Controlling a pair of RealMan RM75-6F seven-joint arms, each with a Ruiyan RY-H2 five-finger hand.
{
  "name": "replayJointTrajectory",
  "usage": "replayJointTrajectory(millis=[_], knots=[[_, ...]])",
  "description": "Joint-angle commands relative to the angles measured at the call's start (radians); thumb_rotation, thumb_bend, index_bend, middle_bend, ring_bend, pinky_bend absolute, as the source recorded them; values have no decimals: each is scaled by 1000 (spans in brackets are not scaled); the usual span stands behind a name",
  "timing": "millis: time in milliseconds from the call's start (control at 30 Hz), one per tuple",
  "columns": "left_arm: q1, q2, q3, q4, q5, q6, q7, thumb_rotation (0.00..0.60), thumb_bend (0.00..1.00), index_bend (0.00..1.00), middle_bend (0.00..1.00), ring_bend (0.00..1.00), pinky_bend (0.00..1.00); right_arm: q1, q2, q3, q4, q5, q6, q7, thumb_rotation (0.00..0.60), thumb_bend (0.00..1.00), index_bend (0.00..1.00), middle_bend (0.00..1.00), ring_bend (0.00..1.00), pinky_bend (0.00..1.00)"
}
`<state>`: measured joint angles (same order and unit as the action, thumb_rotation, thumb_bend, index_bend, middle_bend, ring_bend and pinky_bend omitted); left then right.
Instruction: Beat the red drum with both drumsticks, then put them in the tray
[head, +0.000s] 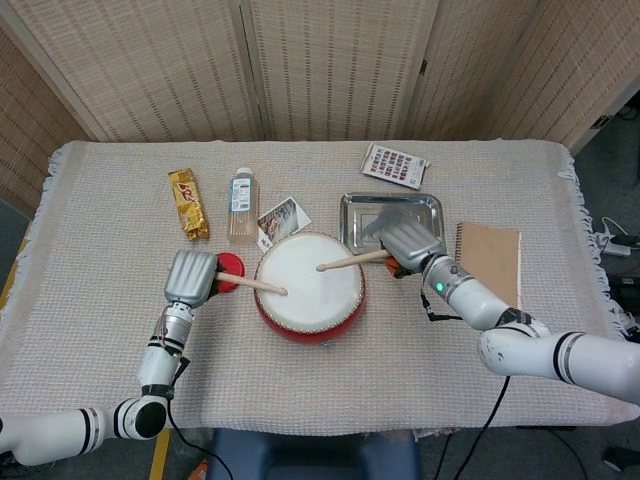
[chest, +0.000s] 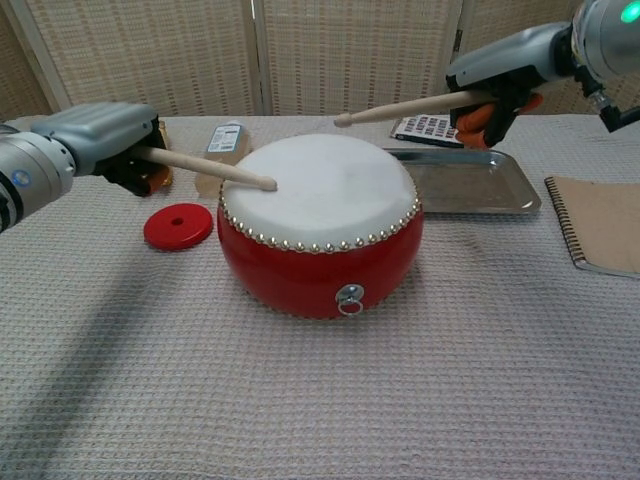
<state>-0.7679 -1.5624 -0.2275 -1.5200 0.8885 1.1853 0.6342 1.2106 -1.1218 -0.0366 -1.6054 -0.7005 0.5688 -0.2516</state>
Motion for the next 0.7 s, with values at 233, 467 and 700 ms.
replayJointTrajectory(millis=[233, 467, 700], knots=[[24, 80, -40, -102, 38, 43, -50, 600, 739, 1000, 1000, 991, 1000, 44, -113, -70, 105, 92, -24, -81, 600, 734, 1000, 1000, 1000, 1000], [2, 6, -4, -21, -8, -17, -18, 600, 740, 1000, 1000, 990, 1000, -7, 10, 48, -28, -20, 48, 26, 600, 734, 1000, 1000, 1000, 1000], [1, -9, -9, 0, 5, 8, -7, 600, 740, 1000, 1000, 991, 1000, -14, -9, 36, 7, -23, 14, 16, 600, 734, 1000, 1000, 1000, 1000]])
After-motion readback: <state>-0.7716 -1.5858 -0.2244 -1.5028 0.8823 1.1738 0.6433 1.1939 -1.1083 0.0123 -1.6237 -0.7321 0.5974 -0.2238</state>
